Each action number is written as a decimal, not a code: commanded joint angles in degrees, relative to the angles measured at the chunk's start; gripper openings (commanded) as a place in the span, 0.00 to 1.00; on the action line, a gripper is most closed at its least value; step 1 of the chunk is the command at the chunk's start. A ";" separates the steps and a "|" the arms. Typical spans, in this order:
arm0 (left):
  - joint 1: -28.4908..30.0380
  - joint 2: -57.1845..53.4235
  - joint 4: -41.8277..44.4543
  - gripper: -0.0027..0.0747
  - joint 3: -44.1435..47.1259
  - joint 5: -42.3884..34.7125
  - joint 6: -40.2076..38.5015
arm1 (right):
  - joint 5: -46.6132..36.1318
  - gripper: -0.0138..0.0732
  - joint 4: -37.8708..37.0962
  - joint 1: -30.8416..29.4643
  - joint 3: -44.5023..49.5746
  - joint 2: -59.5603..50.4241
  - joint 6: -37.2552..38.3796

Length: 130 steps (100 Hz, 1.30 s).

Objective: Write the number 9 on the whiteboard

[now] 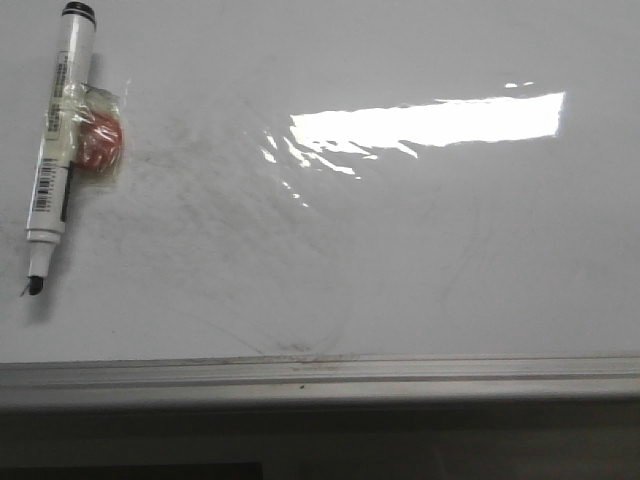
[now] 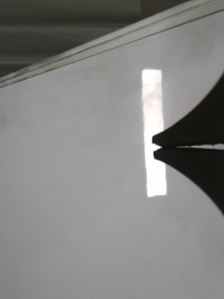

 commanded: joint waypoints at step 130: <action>-2.10 16.41 -4.83 0.33 -15.37 -4.38 0.19 | 38.84 0.09 5.78 0.06 -17.27 10.69 5.49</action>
